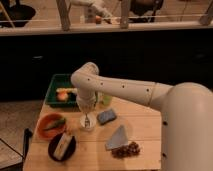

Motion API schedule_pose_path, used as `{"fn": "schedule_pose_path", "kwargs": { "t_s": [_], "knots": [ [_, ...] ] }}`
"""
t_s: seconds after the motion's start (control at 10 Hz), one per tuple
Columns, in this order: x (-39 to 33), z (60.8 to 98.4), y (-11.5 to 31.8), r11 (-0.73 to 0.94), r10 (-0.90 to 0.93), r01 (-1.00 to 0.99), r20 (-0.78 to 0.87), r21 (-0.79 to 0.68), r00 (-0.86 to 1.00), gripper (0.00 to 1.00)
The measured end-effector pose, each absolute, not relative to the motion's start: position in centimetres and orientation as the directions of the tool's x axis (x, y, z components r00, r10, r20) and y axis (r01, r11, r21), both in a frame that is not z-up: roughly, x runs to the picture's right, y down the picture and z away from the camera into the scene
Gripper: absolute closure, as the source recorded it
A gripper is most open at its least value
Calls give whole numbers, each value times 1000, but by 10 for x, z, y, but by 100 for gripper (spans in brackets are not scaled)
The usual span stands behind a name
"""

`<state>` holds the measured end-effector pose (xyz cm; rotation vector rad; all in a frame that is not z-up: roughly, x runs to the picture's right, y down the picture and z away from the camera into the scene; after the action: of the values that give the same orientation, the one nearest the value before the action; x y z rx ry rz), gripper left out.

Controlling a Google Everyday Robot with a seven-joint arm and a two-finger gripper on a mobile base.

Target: Place fork in paper cup

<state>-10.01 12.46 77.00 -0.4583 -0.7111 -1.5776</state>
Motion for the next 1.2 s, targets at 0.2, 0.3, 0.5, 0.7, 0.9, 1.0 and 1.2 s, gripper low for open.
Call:
{"fn": "schedule_pose_path", "kwargs": {
  "t_s": [0.2, 0.3, 0.5, 0.7, 0.9, 1.0, 1.2],
  "knots": [
    [-100, 766, 128, -20, -739, 985, 662, 170, -129, 100],
    [-98, 764, 129, -16, -740, 986, 662, 164, -123, 100],
    [-95, 762, 131, -9, -741, 987, 662, 158, -113, 100],
    [-92, 761, 132, -3, -739, 988, 665, 154, -106, 93],
    [-90, 761, 132, 3, -738, 988, 668, 153, -101, 72],
    [-89, 761, 133, 6, -737, 988, 669, 153, -100, 62],
    [-89, 762, 135, 10, -735, 988, 671, 156, -99, 44]
  ]
}}
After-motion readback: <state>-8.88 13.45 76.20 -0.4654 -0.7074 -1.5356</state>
